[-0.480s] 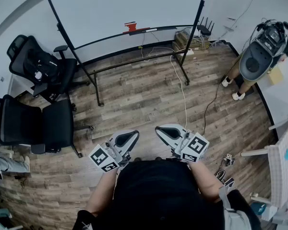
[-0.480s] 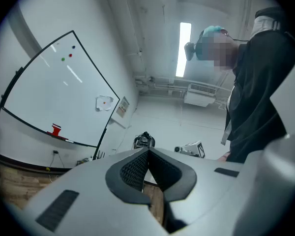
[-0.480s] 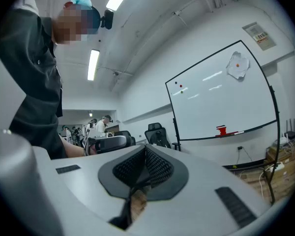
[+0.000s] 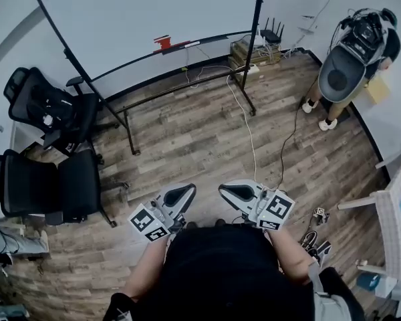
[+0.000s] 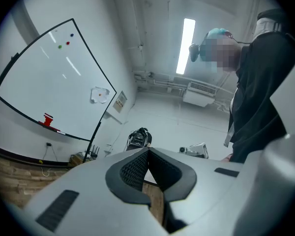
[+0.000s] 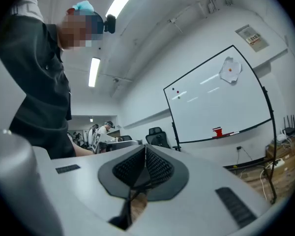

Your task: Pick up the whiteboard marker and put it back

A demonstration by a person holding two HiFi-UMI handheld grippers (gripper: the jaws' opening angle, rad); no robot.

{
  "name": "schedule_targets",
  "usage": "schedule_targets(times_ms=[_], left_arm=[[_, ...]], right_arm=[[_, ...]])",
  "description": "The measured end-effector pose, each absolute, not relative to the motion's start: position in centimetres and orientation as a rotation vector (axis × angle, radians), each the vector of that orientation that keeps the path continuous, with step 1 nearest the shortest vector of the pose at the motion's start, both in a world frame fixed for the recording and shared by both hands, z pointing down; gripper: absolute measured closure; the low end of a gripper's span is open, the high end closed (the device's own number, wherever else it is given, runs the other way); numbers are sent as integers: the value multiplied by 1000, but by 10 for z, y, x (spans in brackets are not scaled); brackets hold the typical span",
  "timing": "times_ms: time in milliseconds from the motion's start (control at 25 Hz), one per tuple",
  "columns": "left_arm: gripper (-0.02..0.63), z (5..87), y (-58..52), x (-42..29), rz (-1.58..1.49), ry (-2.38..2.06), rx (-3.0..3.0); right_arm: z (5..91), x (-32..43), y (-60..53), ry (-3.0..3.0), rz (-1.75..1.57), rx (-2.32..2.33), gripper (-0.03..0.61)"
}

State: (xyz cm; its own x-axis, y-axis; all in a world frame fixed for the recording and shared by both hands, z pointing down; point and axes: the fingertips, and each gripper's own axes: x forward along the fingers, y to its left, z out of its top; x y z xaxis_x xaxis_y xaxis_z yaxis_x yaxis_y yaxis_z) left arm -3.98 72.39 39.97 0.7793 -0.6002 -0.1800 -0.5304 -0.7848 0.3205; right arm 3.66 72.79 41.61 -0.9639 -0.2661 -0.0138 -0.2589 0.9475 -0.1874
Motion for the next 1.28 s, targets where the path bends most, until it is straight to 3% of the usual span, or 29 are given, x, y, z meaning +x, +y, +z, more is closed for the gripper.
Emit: schedule_targets(times_ms=[200, 400, 880, 1280], left_arm=[[601, 405, 717, -12, -329, -885, 2712], [601, 408, 714, 12, -223, -887, 2746], [601, 434, 674, 0, -205, -977, 2661], [601, 428, 560, -53, -323, -1016, 2667]], right_arm=[[421, 57, 739, 3139, -150, -406, 557], [443, 89, 746, 3101, -293, -424, 557], [455, 101, 689, 3093, -364, -452, 557], [449, 63, 574, 3169, -314, -465, 557]])
